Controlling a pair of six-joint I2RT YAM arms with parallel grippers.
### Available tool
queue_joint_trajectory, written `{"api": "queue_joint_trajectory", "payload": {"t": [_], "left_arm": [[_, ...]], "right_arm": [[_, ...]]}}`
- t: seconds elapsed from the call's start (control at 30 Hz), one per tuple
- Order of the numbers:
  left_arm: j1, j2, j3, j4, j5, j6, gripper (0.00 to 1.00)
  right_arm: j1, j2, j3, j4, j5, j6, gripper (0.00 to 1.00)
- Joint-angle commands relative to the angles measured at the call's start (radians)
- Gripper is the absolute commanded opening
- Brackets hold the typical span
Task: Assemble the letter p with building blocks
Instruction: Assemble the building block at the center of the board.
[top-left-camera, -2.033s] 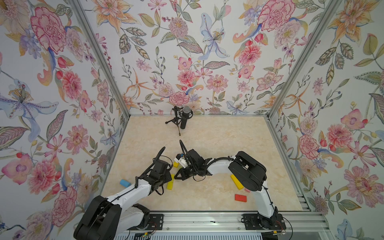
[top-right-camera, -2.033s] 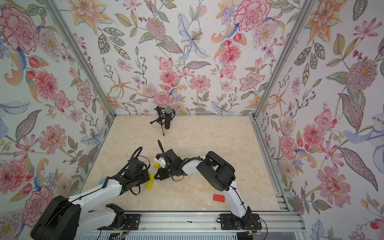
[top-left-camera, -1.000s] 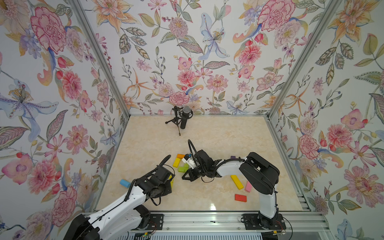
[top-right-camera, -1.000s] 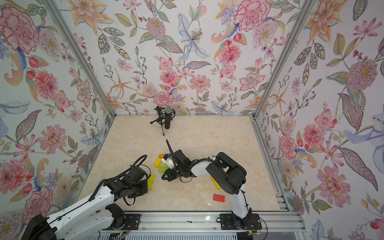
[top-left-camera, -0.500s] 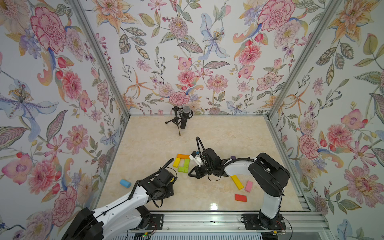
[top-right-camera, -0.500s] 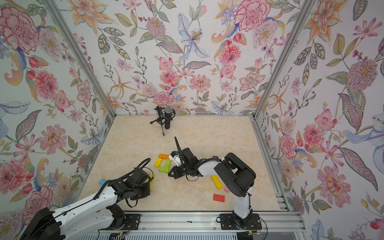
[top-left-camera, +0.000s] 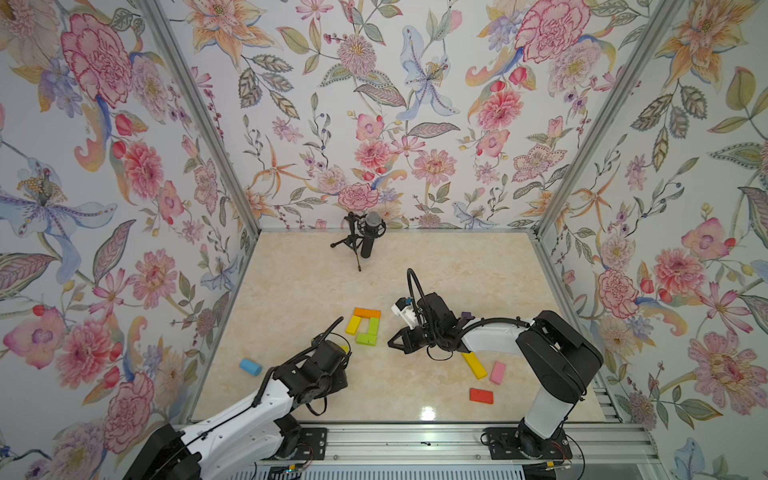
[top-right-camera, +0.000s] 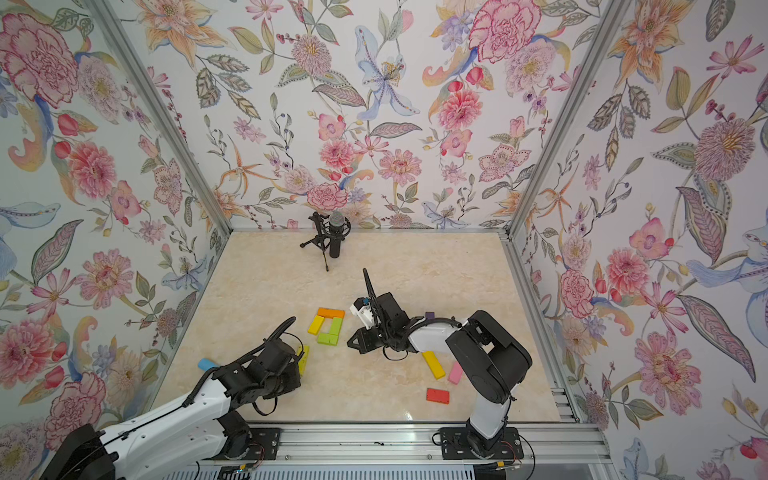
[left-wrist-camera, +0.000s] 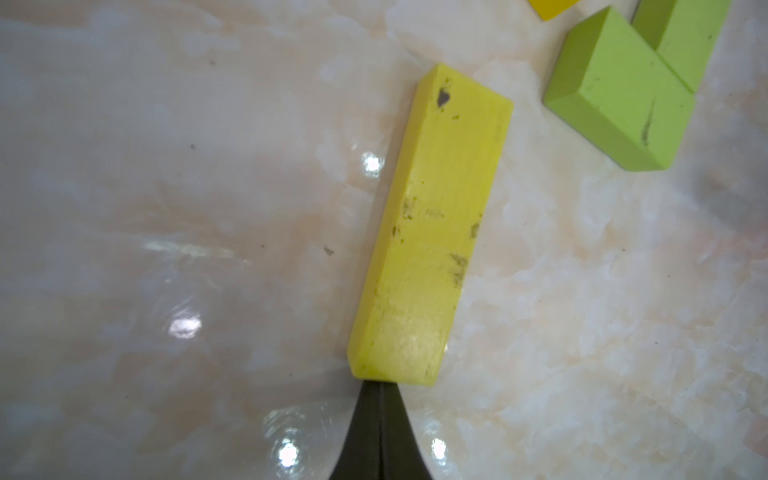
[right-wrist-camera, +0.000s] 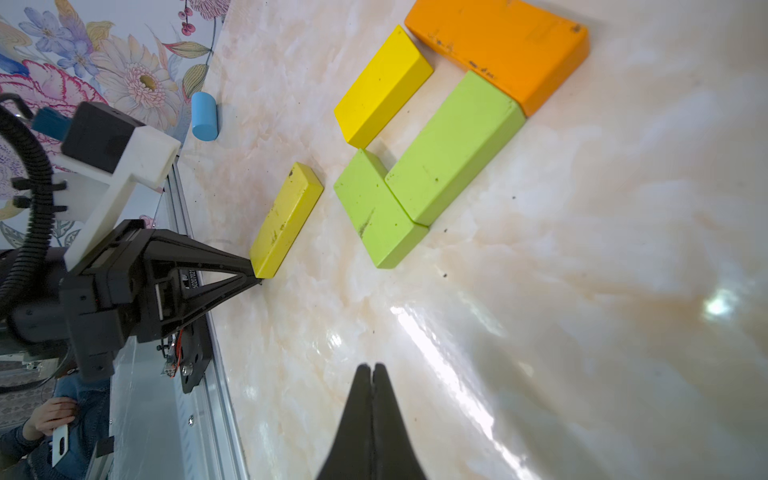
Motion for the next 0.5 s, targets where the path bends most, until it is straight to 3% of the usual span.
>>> {"api": "queue_joint_trajectory", "payload": {"t": [0.0, 0.47], "left_arm": [[0.001, 0.022, -0.021, -0.018, -0.055, -0.015, 0.0], [0.053, 0.022, -0.039, -0.015, -0.075, 0.002, 0.0]], "right_arm": [[-0.006, -0.021, -0.01, -0.019, 0.012, -0.022, 0.0], [-0.015, -0.012, -0.023, -0.016, 0.013, -0.022, 0.0]]}}
